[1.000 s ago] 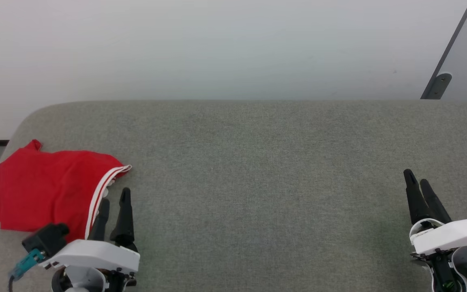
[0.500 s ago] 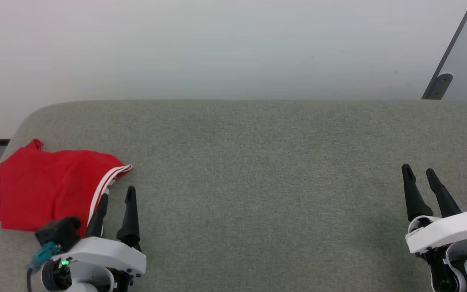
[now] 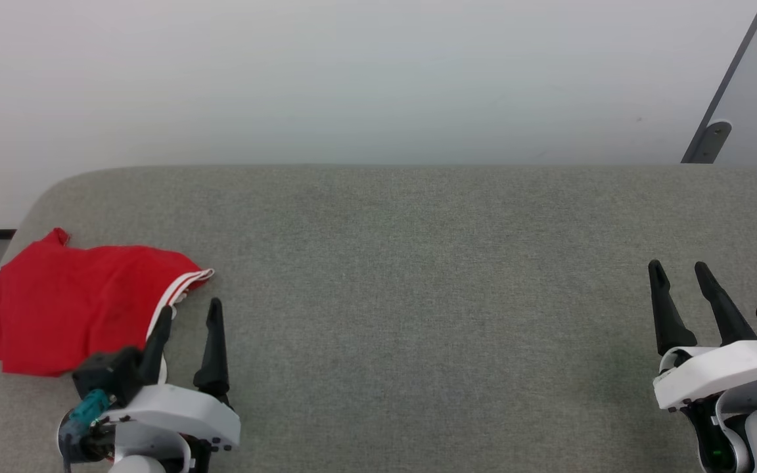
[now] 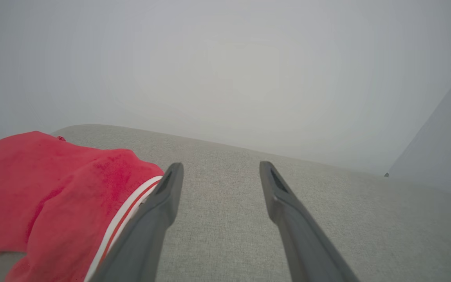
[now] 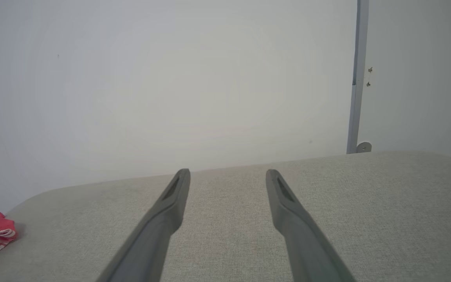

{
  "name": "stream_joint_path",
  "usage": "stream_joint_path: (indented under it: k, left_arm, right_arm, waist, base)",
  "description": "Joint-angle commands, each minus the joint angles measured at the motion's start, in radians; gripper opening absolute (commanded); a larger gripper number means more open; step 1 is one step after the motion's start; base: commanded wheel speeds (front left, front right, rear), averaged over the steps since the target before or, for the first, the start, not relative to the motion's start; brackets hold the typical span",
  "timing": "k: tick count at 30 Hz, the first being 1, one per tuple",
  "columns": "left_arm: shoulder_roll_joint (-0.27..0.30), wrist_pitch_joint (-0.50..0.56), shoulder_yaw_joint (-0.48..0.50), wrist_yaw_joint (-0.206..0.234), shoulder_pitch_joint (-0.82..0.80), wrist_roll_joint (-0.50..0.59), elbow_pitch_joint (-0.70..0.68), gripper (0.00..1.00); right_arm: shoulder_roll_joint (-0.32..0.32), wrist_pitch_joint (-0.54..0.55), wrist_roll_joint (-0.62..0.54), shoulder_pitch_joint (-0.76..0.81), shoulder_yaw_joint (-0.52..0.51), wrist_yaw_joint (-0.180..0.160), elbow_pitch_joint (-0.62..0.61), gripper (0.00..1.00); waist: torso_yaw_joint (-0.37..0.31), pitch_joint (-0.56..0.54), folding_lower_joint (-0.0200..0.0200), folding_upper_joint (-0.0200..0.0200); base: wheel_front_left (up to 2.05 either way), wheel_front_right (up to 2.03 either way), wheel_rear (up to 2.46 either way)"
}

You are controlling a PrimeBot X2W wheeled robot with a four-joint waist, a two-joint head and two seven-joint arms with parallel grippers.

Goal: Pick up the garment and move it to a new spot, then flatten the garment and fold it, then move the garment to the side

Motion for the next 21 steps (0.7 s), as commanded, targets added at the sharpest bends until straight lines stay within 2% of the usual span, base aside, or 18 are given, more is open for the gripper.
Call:
stream_joint_path:
  k: [1,21]
  left_arm:
    - [0.007,-0.009,-0.003,0.004,-0.012,0.027,-0.01,1.0]
    - [0.02,-0.054,-0.008,0.005,-0.011,0.173,0.043,1.0]
  right_arm:
    - [-0.001,-0.01,-0.028,-0.024,-0.005,-0.001,-0.005,1.0]
    - [-0.006,-0.055,-0.144,-0.027,-0.008,-0.001,0.008,1.0]
  waist:
    - [-0.001,-0.001,0.0,0.0]
    - [-0.005,-0.011,0.0,0.0]
  base:
    - [0.0,0.0,0.0]
    - [0.0,0.0,0.0]
